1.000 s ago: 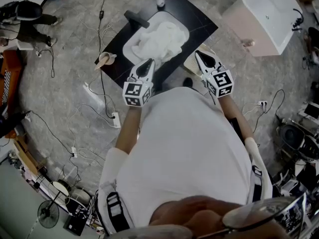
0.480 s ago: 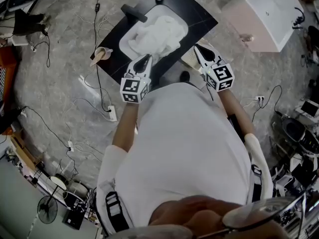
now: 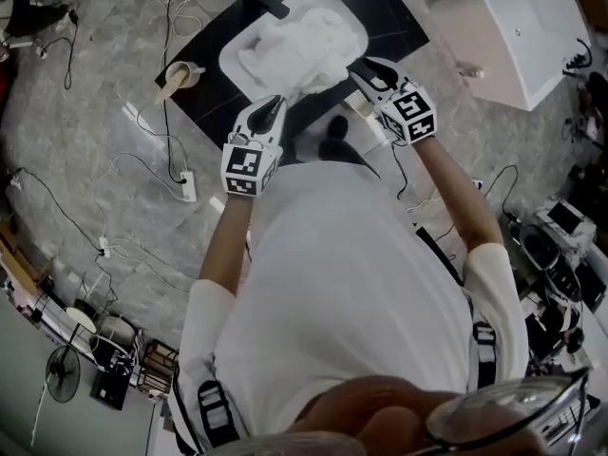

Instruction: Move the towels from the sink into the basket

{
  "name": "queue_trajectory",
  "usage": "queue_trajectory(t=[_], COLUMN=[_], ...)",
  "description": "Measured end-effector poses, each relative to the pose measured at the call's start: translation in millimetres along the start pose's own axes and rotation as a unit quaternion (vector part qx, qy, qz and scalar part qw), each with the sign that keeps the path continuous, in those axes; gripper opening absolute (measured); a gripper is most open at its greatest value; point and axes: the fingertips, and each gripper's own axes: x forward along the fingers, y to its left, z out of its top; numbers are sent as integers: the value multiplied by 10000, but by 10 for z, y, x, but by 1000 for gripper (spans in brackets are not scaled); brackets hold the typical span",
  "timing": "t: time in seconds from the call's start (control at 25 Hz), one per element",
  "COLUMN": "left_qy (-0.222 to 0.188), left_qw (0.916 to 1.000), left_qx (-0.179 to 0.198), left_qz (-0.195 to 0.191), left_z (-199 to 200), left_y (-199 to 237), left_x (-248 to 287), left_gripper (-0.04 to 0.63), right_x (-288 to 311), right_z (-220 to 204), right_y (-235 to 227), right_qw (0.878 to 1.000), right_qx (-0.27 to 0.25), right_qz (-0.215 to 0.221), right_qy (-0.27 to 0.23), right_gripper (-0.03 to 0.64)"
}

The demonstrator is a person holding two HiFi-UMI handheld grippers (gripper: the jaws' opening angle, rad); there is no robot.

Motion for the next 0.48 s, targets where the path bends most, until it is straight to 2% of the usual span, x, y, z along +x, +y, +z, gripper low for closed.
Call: queue_trajectory(t=[0.28, 0.4, 0.48], left_qy=[107, 106, 112], left_qw=[9998, 9998, 9997], left_qx=[-118, -119, -171], left_qz=[87, 132, 160], left_z=[-272, -340, -378], left_y=[285, 430, 509], left_x=[152, 187, 199], left_gripper=[31, 31, 29], right_x=[1117, 1568, 1800], right_z=[-385, -613, -841], right_y=[97, 237, 346], right_qw=[9910, 9763, 9583], right_qx=[-624, -1035, -1389], right_qz=[675, 1107, 1450], right_qy=[969, 1547, 2034], right_gripper=[255, 338, 407])
